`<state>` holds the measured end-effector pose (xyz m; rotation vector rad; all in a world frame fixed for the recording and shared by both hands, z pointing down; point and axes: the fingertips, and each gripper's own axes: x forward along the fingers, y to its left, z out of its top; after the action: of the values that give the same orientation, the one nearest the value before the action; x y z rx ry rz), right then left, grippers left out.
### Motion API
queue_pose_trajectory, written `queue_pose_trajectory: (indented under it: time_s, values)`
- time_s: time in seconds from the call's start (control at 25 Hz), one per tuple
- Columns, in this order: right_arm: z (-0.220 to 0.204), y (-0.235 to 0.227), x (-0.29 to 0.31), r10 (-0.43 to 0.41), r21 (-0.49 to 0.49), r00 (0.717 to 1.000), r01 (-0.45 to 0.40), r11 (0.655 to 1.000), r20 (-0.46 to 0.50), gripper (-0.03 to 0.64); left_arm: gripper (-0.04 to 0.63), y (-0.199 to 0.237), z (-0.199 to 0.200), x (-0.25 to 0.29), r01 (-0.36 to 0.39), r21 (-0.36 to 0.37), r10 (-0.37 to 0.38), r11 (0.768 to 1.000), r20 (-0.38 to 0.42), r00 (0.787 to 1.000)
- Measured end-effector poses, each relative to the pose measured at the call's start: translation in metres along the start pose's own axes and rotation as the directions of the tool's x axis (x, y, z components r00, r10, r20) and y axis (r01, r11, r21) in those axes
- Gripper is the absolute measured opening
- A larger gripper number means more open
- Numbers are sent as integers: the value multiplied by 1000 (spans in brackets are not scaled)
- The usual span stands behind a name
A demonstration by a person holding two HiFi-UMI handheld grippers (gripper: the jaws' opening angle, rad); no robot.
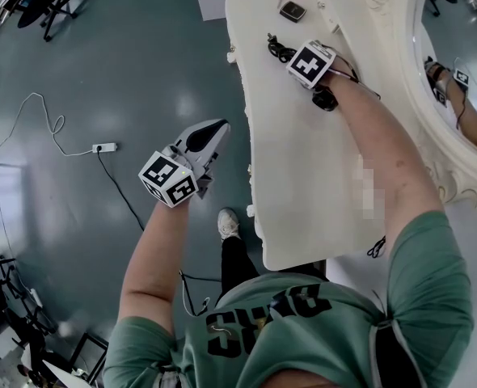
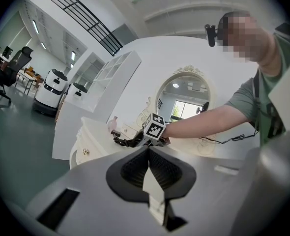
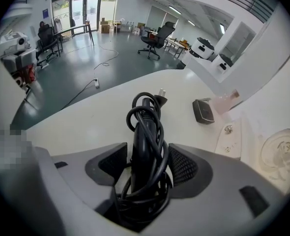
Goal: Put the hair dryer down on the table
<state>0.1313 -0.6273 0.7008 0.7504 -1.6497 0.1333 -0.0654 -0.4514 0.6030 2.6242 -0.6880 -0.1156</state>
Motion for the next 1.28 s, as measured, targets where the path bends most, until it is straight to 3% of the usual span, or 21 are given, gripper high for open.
queue_pose_trajectory:
  time_s: [0.16,0.32,0.64,0.76,0.92,1.28]
  values:
    - [14,4,-10,15,9,997,-16,1000,69,288,11,-5,7,0,-3,8,3,1000,-5,1000]
    - [5,-3,-30,-19,74,999,15,997,51,299,12,-12,18,-2,-7,23,7,1000,-2,1000]
    - [23,-5,-101,15,257,955,-95,962,297,297,12,-38,60,-8,-31,65,31,997,9,999]
    - [24,5,-141,23,318,917,-162,934,399,283,11,-55,82,-14,-40,87,39,995,17,999]
    - [30,22,-208,19,350,846,-241,905,533,241,11,-87,118,-25,-51,115,47,992,39,998]
    - [9,58,-324,-44,388,688,-355,850,724,166,11,-155,161,-45,-70,163,59,984,72,996]
